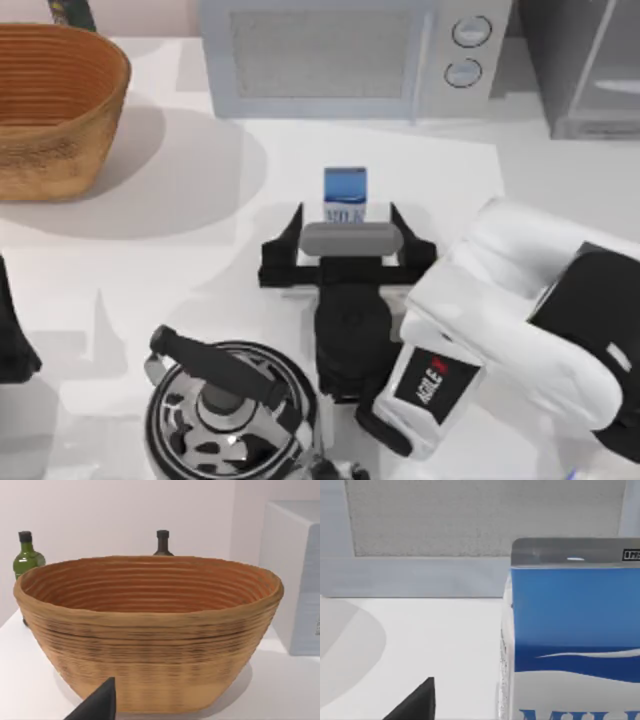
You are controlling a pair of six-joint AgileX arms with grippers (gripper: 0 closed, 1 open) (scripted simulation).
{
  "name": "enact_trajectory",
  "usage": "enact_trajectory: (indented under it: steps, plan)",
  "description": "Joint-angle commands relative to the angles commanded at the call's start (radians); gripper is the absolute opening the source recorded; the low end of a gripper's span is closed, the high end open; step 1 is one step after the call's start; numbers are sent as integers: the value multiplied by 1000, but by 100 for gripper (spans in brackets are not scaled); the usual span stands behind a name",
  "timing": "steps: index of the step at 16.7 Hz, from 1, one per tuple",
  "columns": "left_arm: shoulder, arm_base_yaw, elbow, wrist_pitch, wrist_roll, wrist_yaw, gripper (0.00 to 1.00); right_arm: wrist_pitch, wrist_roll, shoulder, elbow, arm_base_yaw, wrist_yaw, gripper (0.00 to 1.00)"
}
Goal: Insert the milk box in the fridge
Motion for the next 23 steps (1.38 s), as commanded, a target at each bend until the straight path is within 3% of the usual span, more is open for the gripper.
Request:
enact_trajectory:
  steps: [14, 23]
  plan:
    - [0, 0, 0, 0, 0, 0, 100, -111, -2, 50, 163, -90, -90, 100]
    - [0, 0, 0, 0, 0, 0, 100, -111, -2, 50, 163, -90, -90, 32]
